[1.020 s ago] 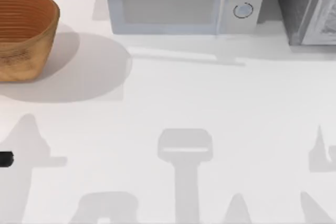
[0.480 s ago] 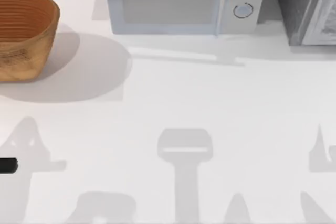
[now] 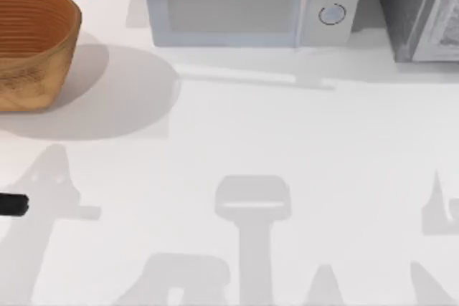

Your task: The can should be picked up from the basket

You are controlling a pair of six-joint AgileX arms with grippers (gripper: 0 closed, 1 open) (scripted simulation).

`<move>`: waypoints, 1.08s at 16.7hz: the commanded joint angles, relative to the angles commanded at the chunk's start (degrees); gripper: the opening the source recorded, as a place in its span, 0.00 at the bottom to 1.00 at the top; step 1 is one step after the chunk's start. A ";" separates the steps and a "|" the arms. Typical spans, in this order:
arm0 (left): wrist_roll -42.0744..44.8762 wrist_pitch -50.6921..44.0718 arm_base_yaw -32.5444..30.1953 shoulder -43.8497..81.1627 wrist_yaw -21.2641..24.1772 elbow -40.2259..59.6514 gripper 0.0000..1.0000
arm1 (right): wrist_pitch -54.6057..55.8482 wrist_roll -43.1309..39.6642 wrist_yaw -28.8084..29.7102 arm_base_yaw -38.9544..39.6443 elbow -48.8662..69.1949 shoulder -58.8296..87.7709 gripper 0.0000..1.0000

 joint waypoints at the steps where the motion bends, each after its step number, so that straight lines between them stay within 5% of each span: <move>1: 0.15 2.29 -0.35 3.84 1.48 1.57 0.00 | 0.00 0.00 0.00 0.00 0.00 0.00 1.00; 8: 1.23 21.36 -3.23 36.50 15.38 14.79 0.00 | 0.00 0.00 0.00 0.00 0.00 0.00 1.00; 18: 2.62 48.42 -7.24 85.83 41.79 36.05 0.00 | 0.00 0.00 0.00 0.00 0.00 0.00 1.00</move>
